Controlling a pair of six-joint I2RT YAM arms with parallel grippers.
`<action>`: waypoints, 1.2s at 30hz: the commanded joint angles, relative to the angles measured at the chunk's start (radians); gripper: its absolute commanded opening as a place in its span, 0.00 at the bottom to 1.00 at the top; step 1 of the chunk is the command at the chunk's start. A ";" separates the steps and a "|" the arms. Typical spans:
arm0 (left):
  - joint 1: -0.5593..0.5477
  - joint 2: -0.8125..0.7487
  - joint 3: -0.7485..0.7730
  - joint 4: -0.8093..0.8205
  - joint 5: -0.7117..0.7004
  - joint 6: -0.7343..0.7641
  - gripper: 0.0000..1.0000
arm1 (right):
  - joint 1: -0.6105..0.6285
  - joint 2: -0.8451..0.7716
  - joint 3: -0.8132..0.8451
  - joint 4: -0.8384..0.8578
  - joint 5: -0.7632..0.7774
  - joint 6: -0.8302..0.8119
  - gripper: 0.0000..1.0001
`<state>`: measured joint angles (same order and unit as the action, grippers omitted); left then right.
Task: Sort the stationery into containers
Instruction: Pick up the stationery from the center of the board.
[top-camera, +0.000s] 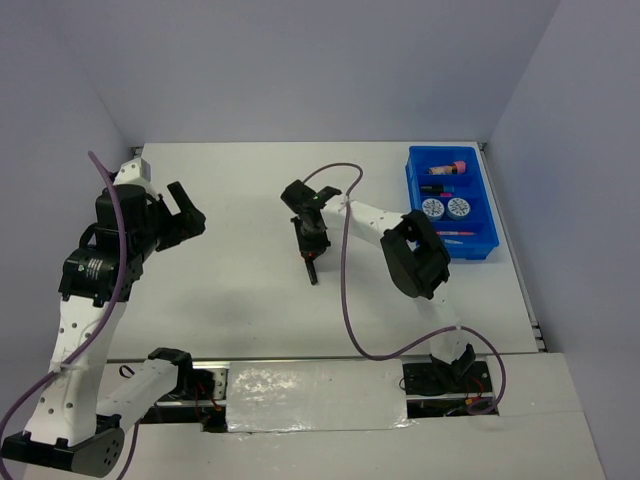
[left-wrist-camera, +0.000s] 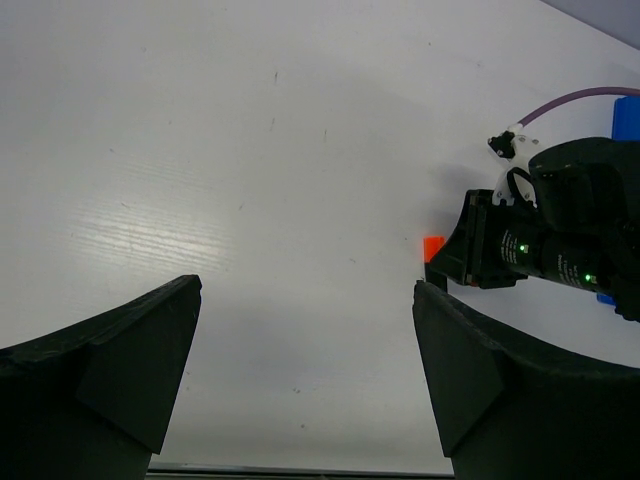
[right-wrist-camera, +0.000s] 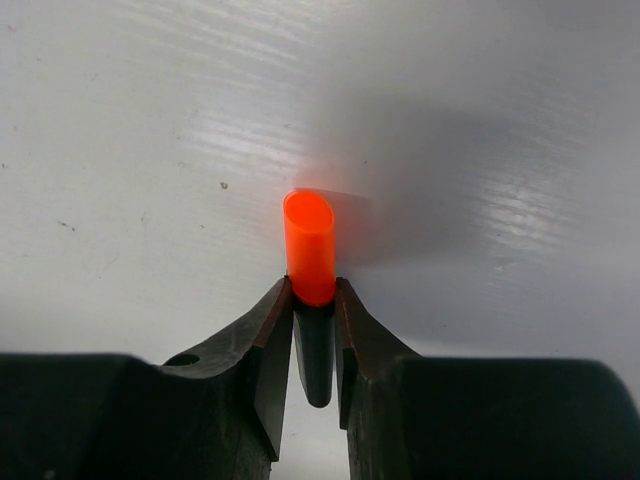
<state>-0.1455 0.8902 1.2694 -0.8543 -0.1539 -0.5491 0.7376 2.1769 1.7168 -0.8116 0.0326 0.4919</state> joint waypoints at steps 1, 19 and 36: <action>0.007 -0.007 -0.007 0.038 -0.018 0.025 0.99 | 0.034 0.096 -0.068 -0.061 0.050 -0.009 0.27; 0.041 0.052 0.007 0.072 0.001 0.046 0.99 | 0.037 0.037 -0.117 -0.015 0.073 -0.021 0.00; 0.069 0.067 0.007 0.083 -0.013 0.034 0.99 | -0.570 -0.362 0.013 0.031 -0.045 0.057 0.00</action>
<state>-0.0834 0.9607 1.2694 -0.8021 -0.1593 -0.5240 0.2596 1.8343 1.6867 -0.7330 -0.0681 0.5045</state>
